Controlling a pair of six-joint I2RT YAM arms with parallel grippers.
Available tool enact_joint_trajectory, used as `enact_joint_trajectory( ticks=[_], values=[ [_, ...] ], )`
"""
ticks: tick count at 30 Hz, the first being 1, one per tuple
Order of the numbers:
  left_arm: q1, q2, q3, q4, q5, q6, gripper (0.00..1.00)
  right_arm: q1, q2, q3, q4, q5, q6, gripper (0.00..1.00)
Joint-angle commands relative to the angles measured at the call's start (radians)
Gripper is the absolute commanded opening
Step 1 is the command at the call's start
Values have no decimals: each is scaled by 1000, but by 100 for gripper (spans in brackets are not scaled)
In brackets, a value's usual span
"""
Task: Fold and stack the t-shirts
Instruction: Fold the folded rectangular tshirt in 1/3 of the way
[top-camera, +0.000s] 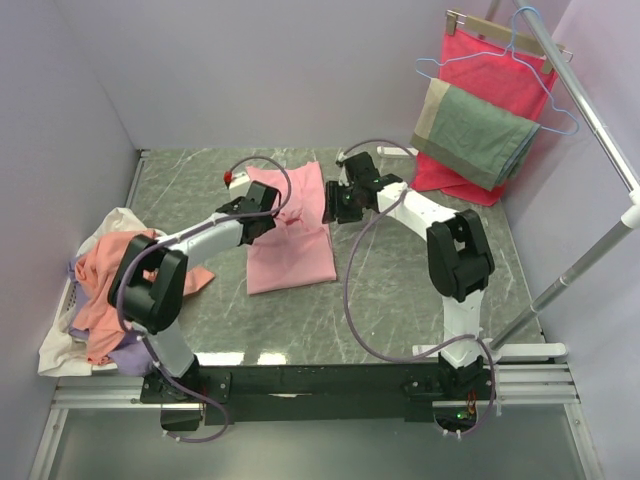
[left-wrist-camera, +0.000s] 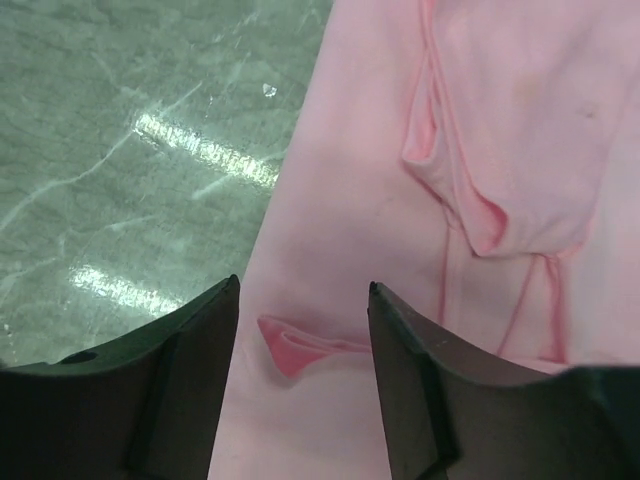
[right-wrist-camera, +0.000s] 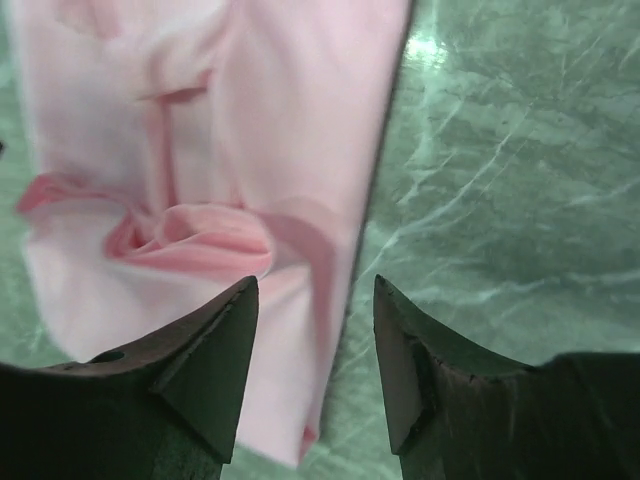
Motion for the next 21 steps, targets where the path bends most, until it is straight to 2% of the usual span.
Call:
enact_joint_trajectory(
  ticks=[1,5,10,15,21],
  values=[
    [-3,-162,-20,21,71,44,62,7,-119,4,47,-114,-10,55],
    [-4,-273,-134,104,290,57,67,33,-110,-30,71,-231,4,54],
    [-3,-308,-252,189,442,46,68,61,-63,-34,95,-325,27,51],
    [-3,-232,-300,265,490,26,67,71,-27,-34,82,-316,30,51],
    [-3,-74,-258,288,446,35,63,71,16,-94,42,-246,13,50]
  ],
)
